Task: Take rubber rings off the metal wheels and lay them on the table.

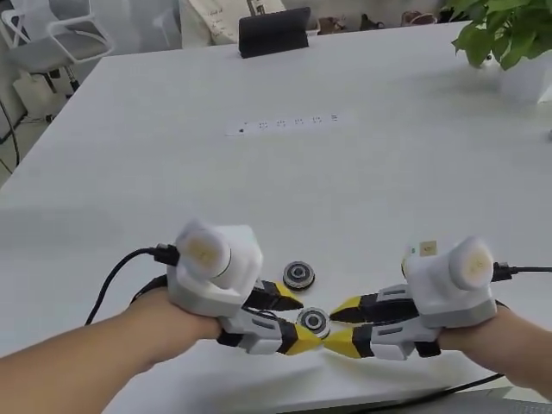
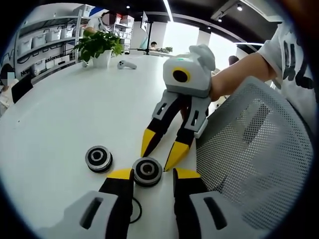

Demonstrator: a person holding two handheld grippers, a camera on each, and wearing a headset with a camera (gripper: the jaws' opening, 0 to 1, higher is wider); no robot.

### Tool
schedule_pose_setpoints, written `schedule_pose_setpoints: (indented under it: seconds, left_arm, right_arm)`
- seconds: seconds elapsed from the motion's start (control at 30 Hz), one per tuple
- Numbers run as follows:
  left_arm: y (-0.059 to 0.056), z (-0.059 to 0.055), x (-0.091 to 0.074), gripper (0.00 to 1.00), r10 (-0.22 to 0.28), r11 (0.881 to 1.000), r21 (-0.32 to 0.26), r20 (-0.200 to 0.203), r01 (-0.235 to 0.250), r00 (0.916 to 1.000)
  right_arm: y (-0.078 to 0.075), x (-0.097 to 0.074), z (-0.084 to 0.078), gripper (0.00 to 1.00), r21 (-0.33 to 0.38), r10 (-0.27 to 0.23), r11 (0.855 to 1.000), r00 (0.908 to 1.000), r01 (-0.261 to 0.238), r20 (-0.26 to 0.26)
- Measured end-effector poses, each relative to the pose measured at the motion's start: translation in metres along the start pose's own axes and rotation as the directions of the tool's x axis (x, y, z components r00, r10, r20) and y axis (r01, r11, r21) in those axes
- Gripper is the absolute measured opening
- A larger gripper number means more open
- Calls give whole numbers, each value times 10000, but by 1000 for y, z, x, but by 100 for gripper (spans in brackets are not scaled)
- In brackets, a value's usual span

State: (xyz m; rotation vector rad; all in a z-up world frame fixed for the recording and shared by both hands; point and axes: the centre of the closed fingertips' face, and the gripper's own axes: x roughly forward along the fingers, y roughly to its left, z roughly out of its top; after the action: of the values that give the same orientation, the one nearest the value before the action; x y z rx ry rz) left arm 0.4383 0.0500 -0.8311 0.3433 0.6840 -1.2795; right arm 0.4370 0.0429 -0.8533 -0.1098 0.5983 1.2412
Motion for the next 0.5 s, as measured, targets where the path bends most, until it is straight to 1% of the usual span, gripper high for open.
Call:
schedule_pose_setpoints:
  seconds: [0.37, 0.5]
  left_arm:
    - [1, -2, 5, 20, 18, 10000, 41, -104, -17, 9999]
    - [4, -2, 6, 16, 56, 10000, 37, -94, -56, 9999]
  right_arm:
    - [0, 1, 0, 21, -92, 10, 10000, 10000, -11, -55]
    - [0, 1, 1, 20, -47, -2, 10000, 10000, 2, -9]
